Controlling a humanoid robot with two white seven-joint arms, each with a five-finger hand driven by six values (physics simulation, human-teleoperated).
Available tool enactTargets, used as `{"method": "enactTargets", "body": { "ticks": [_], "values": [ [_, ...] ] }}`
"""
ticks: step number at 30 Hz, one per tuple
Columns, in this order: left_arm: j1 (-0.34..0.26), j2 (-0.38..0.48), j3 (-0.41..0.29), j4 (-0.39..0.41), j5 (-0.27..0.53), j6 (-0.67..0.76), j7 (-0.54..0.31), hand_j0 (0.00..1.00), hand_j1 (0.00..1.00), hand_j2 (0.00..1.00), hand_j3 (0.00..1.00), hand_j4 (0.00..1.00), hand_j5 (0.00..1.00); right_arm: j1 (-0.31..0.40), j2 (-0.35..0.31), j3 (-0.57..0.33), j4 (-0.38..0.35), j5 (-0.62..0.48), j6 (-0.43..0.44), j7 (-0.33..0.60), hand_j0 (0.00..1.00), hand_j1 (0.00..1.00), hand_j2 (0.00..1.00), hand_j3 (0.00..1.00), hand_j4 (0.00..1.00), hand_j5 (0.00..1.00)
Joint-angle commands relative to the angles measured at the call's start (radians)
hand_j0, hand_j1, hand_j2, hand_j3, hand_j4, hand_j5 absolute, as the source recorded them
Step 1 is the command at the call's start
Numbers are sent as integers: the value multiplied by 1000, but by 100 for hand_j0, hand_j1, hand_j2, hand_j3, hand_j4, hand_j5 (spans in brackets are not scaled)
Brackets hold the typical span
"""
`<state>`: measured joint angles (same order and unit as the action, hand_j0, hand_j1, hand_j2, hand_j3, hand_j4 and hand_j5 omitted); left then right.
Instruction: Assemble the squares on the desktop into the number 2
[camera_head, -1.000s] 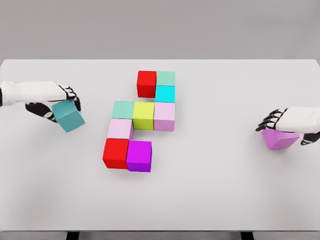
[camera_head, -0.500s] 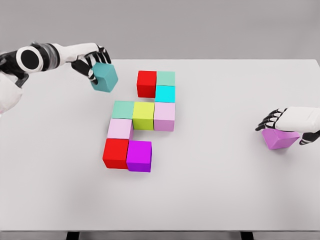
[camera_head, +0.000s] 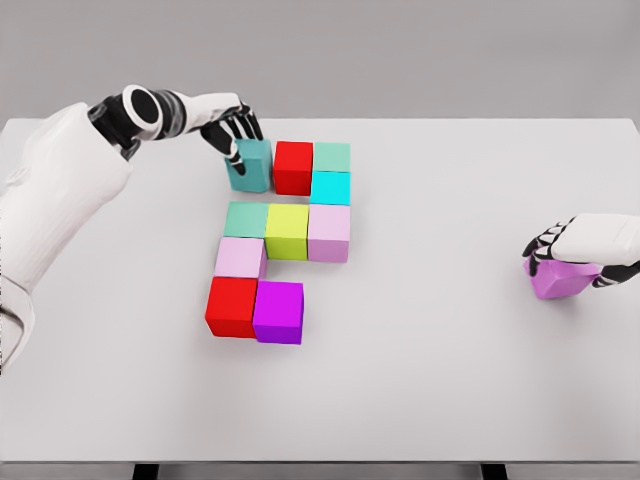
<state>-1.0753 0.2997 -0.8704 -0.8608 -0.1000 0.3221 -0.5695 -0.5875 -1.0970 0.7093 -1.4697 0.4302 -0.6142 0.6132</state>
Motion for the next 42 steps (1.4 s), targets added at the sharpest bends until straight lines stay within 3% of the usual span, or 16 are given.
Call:
{"method": "enactTargets", "body": {
  "ticks": [1, 2, 6, 7, 9, 17, 21, 24, 31, 33, 38, 42],
  "values": [
    [0, -20, 2, 20, 0, -5, 2, 46, 46, 46, 46, 46, 46, 0, 0, -1, 0, -8, 3, -2, 52, 52, 52, 52, 52, 52],
    [0, -20, 2, 20, 0, -6, 2, 46, 46, 46, 46, 46, 46, 0, 2, -2, 0, -8, 3, -2, 46, 46, 46, 46, 46, 46],
    [0, -20, 2, 19, 0, -11, 2, 49, 49, 49, 49, 49, 49, 0, 9, -2, 0, -8, 3, -2, 45, 45, 45, 45, 45, 45],
    [2, -20, 1, 19, -1, -17, 2, 60, 60, 60, 60, 60, 60, 0, 11, -5, 0, -10, 3, -2, 45, 45, 45, 45, 45, 45],
    [3, -20, 1, 20, -3, -35, 2, 69, 69, 69, 69, 69, 69, 0, 19, -8, 0, -13, 3, -2, 45, 45, 45, 45, 45, 45],
    [8, -22, 2, 31, -1, -35, 53, 69, 69, 69, 69, 69, 69, 0, 63, -68, -8, -19, 3, -2, 45, 45, 45, 45, 45, 45],
    [12, -30, 1, 31, 0, -37, 56, 90, 90, 90, 90, 90, 90, -17, 91, -71, -24, -19, 3, -2, 43, 43, 43, 43, 43, 43],
    [14, -30, 1, 32, 0, -57, 56, 97, 97, 97, 97, 97, 97, -20, 105, -71, -58, -19, 3, -2, 42, 42, 42, 42, 42, 42],
    [12, -17, 1, 45, 2, -112, 56, 100, 100, 100, 100, 100, 100, -20, 155, -60, -167, -19, 3, -2, 42, 42, 42, 42, 42, 42],
    [12, 47, 1, 43, 61, -161, 56, 100, 100, 100, 100, 100, 100, -20, 166, -51, -201, -18, 3, -2, 42, 42, 42, 42, 42, 42],
    [26, 156, -1, 45, 72, -212, 43, 100, 100, 100, 100, 100, 100, -49, 216, -1, -239, -18, 3, -2, 42, 42, 42, 42, 42, 42],
    [80, 213, -6, 46, 72, -431, -41, 100, 100, 100, 100, 100, 100, -107, 270, 88, -239, -18, 3, -2, 42, 42, 42, 42, 42, 42]
  ]
}}
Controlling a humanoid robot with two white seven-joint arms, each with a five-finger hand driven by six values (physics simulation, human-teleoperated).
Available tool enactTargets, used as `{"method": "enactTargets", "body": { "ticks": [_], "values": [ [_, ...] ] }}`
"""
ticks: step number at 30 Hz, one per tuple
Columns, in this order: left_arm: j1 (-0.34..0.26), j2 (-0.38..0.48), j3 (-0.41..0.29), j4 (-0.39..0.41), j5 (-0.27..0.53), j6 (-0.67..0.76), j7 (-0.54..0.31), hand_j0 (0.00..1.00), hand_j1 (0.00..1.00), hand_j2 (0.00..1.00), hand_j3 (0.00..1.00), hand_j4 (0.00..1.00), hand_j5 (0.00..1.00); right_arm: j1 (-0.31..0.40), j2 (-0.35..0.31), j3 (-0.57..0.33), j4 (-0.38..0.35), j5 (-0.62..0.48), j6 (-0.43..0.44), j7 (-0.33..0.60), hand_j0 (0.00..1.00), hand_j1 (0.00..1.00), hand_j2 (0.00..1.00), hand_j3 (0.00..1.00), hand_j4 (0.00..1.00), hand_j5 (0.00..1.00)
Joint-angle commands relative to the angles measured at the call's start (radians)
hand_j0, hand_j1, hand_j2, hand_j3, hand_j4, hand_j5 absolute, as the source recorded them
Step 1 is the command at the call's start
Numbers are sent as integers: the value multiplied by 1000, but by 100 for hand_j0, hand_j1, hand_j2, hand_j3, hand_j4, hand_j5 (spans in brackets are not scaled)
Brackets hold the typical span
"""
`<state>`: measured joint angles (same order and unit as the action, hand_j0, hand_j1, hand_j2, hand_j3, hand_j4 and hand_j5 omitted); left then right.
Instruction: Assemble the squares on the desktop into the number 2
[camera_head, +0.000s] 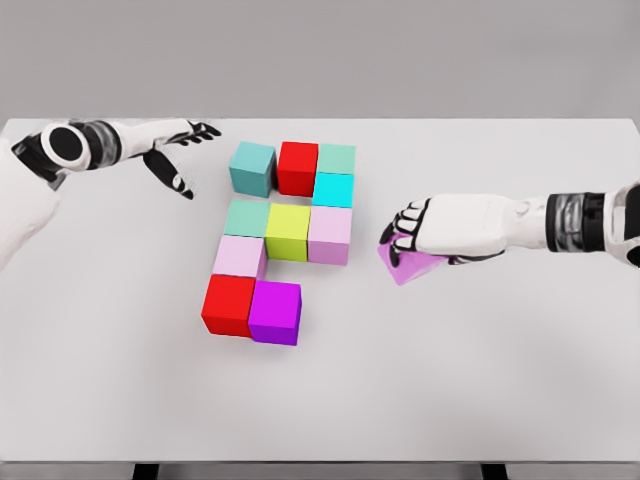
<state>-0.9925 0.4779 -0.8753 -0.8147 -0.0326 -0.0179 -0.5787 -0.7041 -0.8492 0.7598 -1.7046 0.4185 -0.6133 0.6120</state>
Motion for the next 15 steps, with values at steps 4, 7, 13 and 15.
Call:
{"method": "enactTargets", "body": {
  "ticks": [4, 7, 13, 15],
  "values": [
    [8, 50, -1, 0, 5, -175, -32, 100, 100, 100, 100, 100, 100, -43, 70, 138, -10, -6, 2, -1, 42, 42, 42, 42, 42, 42],
    [15, 57, -39, 2, -6, -264, -32, 100, 100, 100, 100, 100, 100, -43, 70, 162, -44, -6, 2, -1, 42, 42, 42, 42, 42, 42],
    [23, 62, -53, 3, -46, -286, -32, 100, 100, 100, 100, 100, 100, -55, 110, 220, -53, -4, 2, -1, 43, 43, 43, 43, 43, 43],
    [29, 59, -63, 3, -47, -286, -32, 100, 100, 100, 100, 100, 100, -66, 116, 253, -53, -4, 2, -1, 43, 43, 43, 43, 43, 43]
  ]
}}
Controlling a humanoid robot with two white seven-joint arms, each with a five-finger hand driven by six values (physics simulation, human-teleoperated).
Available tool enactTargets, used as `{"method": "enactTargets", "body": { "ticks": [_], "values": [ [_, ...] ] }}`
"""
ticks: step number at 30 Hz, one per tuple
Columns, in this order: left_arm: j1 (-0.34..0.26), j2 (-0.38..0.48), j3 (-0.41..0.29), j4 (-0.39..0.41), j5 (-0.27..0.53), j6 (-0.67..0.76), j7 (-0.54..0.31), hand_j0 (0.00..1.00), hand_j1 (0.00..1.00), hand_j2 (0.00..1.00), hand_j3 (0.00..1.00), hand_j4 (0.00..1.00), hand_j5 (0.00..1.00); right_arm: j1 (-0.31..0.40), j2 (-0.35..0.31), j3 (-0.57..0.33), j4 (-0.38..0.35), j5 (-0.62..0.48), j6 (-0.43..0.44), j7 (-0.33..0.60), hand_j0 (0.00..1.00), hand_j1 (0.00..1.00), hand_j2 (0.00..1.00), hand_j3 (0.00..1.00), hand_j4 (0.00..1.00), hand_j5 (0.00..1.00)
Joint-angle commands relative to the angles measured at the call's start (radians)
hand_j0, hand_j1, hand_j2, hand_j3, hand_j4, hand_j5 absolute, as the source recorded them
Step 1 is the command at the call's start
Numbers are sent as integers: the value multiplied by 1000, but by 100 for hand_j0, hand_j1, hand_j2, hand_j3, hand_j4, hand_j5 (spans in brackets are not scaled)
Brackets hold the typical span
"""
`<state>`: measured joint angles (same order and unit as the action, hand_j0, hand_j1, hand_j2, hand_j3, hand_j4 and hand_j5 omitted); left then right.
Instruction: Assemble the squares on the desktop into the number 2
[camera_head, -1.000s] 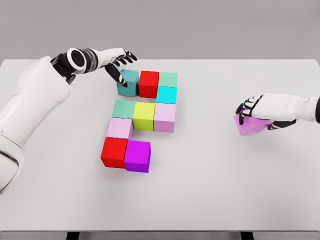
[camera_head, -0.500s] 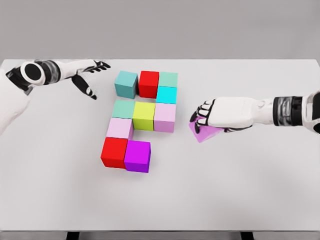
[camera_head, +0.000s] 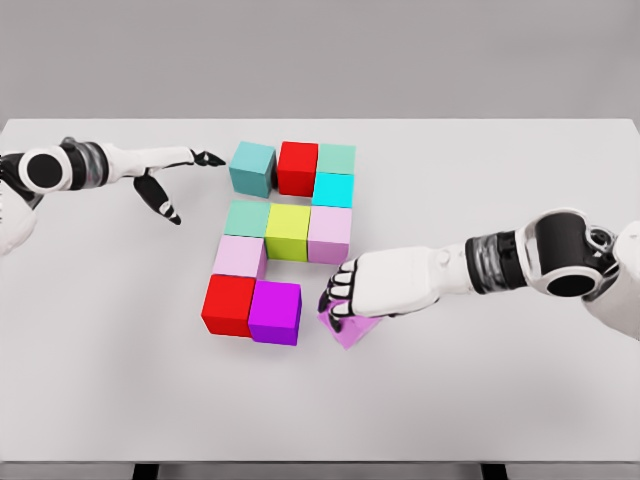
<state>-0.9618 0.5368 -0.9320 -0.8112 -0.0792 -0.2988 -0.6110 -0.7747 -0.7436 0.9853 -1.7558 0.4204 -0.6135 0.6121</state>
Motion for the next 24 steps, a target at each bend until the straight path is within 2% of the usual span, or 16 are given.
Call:
{"method": "enactTargets", "body": {
  "ticks": [1, 2, 3, 4, 5, 6, 7, 14, 23, 24],
  "values": [
    [0, -4, -8, 0, -1, -5, 0, 100, 100, 100, 100, 100, 100, -2, 12, 32, -2, -6, 3, -1, 43, 43, 43, 43, 43, 43],
    [2, -8, -8, 0, -1, -3, 0, 100, 100, 100, 100, 100, 100, -6, 12, 32, -2, -6, 3, -1, 43, 43, 43, 43, 43, 43],
    [6, -8, -8, 0, -2, -3, 0, 100, 100, 100, 100, 100, 100, -8, 10, 32, -2, -6, 3, -1, 53, 53, 53, 53, 53, 53],
    [6, -9, -8, 0, -4, -3, 0, 100, 100, 100, 100, 100, 100, -8, 9, 26, -2, -5, 3, -1, 67, 67, 67, 67, 67, 67],
    [6, -11, -8, 0, -5, -3, 0, 100, 100, 100, 100, 100, 100, -9, 7, 24, -2, -5, 3, -1, 72, 72, 72, 72, 72, 72],
    [6, -11, -8, 0, -5, -3, 0, 100, 100, 100, 100, 100, 100, -9, 7, 24, -2, -5, 3, -1, 89, 89, 89, 89, 89, 89],
    [8, -12, -8, 0, -5, -3, 0, 100, 100, 100, 100, 100, 100, -9, 6, 7, -2, -5, 3, -1, 100, 100, 100, 100, 100, 100],
    [8, -23, -8, 0, -5, -2, 0, 100, 100, 100, 100, 100, 100, -9, 4, -96, 4, -9, 3, -1, 100, 100, 100, 100, 100, 100],
    [8, -37, -8, 0, -5, 0, 0, 100, 100, 100, 100, 100, 100, -9, 15, -65, 1, -11, 3, -1, 100, 100, 100, 100, 100, 100],
    [8, -38, -8, 0, -5, 0, 0, 100, 100, 100, 100, 100, 100, -9, 17, -57, 2, -11, 3, -1, 78, 78, 78, 78, 78, 78]
  ]
}}
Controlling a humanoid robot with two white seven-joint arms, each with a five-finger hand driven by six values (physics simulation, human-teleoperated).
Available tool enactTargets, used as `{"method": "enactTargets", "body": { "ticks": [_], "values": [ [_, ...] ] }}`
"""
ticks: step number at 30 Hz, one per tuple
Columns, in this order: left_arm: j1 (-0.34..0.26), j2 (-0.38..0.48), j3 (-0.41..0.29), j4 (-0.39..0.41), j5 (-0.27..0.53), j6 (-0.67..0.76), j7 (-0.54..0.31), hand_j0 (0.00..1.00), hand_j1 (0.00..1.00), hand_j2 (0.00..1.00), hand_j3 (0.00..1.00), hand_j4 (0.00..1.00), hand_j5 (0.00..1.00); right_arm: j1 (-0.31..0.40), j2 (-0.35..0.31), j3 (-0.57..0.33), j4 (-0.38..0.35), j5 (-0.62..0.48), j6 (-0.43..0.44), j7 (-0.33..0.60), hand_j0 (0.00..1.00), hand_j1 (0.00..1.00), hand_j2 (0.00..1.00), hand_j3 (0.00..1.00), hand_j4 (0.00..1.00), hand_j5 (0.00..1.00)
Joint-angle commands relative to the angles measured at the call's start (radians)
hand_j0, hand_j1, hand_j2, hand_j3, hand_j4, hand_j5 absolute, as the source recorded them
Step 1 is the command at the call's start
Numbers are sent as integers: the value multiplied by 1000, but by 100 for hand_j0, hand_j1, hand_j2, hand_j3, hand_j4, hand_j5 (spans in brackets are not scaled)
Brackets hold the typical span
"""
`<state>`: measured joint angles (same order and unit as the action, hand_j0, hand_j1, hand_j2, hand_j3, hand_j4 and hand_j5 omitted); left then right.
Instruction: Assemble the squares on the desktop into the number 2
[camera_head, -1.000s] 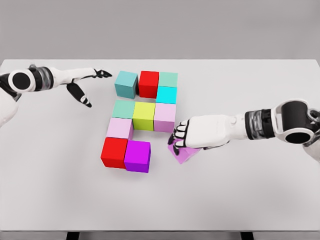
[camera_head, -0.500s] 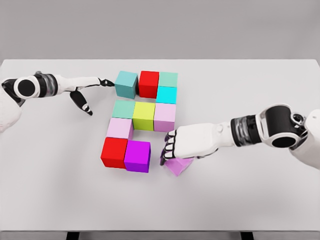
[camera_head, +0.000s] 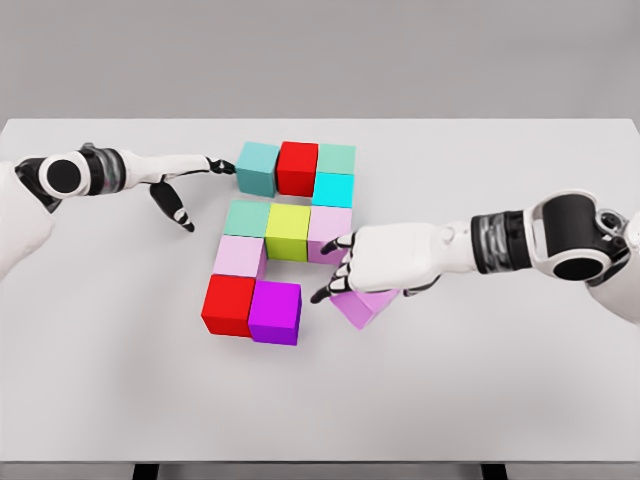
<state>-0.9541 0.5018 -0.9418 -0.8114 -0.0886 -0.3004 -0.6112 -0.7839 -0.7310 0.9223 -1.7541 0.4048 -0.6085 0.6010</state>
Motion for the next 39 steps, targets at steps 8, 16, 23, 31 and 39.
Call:
{"method": "enactTargets", "body": {
  "ticks": [8, 16, 23, 31, 39],
  "values": [
    [-5, 6, 1, 0, 4, 0, 0, 100, 100, 100, 100, 100, 100, 0, 13, 49, 10, 8, -2, 10, 77, 77, 77, 77, 77, 77],
    [-5, 139, 1, -2, -2, -310, 0, 100, 100, 100, 100, 100, 100, -3, 18, 58, 10, 11, -2, 10, 37, 37, 37, 37, 37, 37],
    [14, 109, 0, -2, -17, -310, 0, 100, 100, 100, 100, 100, 100, 0, 16, 55, 10, 11, -2, 10, 100, 100, 100, 100, 100, 100],
    [14, 49, 0, 15, -62, -310, 0, 100, 100, 100, 100, 100, 100, 0, 16, 47, 10, 11, -2, 10, 100, 100, 100, 100, 100, 100],
    [12, 14, 0, 34, -83, -310, 0, 100, 100, 100, 100, 100, 100, 5, 8, -106, 15, -44, -2, 10, 100, 100, 100, 100, 100, 100]
  ]
}}
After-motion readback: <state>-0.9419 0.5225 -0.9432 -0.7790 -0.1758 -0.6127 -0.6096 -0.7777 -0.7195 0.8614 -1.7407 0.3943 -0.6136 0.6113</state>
